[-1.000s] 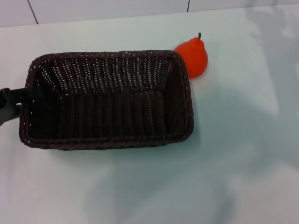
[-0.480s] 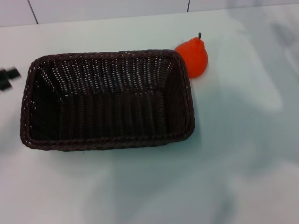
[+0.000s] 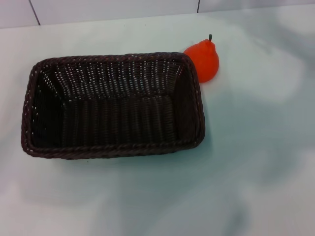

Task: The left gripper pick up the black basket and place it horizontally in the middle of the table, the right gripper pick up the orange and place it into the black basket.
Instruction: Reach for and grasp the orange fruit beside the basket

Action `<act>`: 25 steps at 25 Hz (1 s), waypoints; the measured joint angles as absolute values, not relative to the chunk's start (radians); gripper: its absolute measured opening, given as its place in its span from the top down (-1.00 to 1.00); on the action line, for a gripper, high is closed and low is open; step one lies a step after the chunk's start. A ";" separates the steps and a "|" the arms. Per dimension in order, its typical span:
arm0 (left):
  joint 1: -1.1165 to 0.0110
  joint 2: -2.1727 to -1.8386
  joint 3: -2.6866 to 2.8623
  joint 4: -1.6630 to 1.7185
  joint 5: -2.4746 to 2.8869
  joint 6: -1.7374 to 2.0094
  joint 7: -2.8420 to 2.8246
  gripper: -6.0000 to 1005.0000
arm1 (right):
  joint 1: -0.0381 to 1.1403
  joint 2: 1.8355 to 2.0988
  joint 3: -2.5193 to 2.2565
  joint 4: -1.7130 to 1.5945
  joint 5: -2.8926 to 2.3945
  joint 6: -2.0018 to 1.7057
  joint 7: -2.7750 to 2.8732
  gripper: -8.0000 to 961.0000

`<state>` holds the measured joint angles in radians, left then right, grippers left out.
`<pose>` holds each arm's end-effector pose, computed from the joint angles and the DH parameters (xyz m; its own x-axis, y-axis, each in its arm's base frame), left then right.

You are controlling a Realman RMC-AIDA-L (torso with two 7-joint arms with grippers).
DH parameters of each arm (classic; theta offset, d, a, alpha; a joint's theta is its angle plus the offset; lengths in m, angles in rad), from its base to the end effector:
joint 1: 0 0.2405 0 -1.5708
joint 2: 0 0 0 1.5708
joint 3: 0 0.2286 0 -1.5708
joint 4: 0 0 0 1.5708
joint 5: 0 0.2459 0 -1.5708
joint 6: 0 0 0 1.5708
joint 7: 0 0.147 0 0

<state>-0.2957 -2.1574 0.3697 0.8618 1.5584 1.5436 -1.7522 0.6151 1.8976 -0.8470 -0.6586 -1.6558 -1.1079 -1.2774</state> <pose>-0.3167 0.3118 0.1287 0.1913 0.2186 0.9569 0.8748 -0.4800 -0.0652 0.2498 0.4496 0.1069 -0.5094 0.4470 0.7354 0.8197 0.5121 0.2566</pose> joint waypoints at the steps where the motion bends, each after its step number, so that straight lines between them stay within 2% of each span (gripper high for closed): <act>1: -0.297 -2.158 0.370 0.856 1.552 1.547 -1.738 -0.45 | 0.631 1.891 -0.842 -0.684 -1.736 -1.140 -1.223 -0.79; 7: -0.302 -2.164 0.372 0.693 1.391 1.608 -1.465 -0.77 | 0.768 1.888 -0.809 -0.771 -2.166 -1.261 -1.000 -0.95; 14: -0.309 -2.165 0.370 0.611 1.365 1.686 -1.262 -0.79 | 0.879 1.927 -0.854 -0.745 -2.436 -1.222 -0.917 -0.93; 25: -0.312 -2.166 0.368 0.554 1.353 1.719 -1.185 -0.78 | 0.946 1.971 -0.935 -0.628 -2.519 -1.098 -0.898 -0.80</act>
<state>-0.3116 -2.1660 0.3680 0.5540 1.3533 1.7190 -1.1855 0.9456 1.9711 -0.9346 -0.6280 -2.5187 -1.0979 -0.8983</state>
